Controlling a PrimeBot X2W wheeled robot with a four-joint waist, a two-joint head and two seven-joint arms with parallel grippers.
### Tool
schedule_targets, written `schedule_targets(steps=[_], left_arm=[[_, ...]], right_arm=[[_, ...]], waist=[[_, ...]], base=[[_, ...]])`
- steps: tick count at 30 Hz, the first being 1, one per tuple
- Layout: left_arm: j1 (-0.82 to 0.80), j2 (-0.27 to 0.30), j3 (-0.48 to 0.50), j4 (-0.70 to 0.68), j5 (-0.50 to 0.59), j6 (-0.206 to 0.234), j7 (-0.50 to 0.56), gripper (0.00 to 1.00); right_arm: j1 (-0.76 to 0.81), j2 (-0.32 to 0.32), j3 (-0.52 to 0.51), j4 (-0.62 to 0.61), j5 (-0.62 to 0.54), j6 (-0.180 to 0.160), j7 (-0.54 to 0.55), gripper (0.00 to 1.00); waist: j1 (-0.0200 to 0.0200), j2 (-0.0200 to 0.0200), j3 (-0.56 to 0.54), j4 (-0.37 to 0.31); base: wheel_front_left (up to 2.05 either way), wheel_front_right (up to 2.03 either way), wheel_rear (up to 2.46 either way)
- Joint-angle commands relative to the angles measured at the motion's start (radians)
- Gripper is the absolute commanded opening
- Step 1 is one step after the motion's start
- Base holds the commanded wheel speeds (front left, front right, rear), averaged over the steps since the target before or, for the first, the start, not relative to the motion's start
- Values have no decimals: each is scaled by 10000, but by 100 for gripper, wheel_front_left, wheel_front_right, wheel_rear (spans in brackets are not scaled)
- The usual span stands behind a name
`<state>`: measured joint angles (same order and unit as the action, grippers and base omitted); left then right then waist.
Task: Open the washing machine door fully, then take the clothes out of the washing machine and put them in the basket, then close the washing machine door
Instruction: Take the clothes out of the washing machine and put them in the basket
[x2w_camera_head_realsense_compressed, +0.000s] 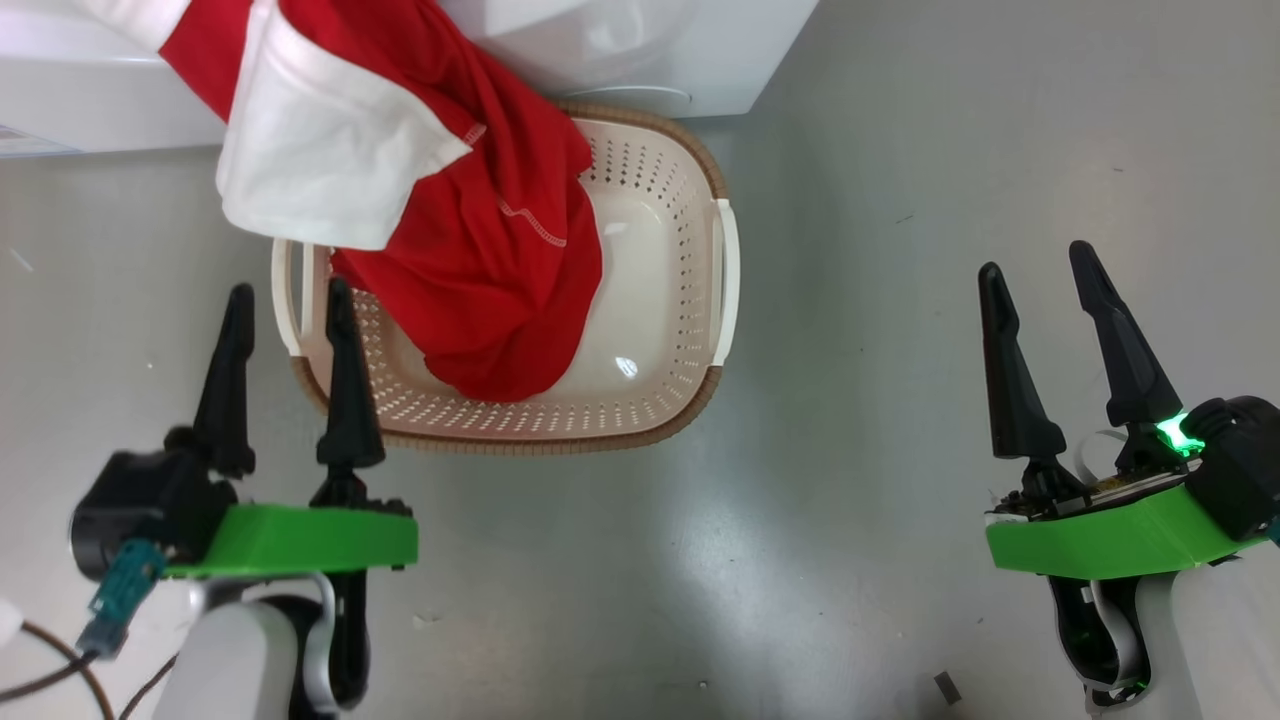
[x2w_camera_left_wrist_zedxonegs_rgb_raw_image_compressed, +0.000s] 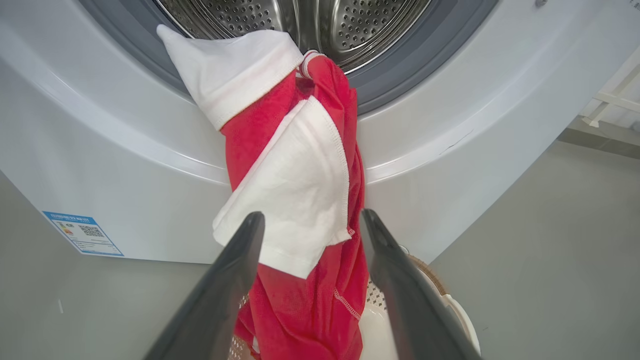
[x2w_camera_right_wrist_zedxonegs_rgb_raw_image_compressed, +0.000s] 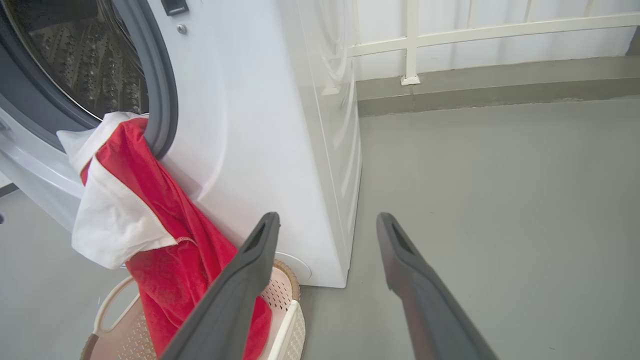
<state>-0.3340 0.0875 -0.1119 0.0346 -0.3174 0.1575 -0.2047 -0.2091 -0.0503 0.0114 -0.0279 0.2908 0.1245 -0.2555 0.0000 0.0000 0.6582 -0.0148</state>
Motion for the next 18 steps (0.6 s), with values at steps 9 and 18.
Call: schedule_targets(steps=[9, 18], left_arm=[[-1182, 323, 269, 1380, 122, -150, -229, 100], [-3219, 540, 252, 3295, 198, -500, -434, 100]], right_arm=[[130, 1, 282, -152, 160, 62, -63, 100], [101, 1, 424, -83, 351, 62, -63, 100]], waist=[[0, 0, -70, -179], [0, 0, -54, -343]], base=[[0, 0, 0], [0, 0, 0]])
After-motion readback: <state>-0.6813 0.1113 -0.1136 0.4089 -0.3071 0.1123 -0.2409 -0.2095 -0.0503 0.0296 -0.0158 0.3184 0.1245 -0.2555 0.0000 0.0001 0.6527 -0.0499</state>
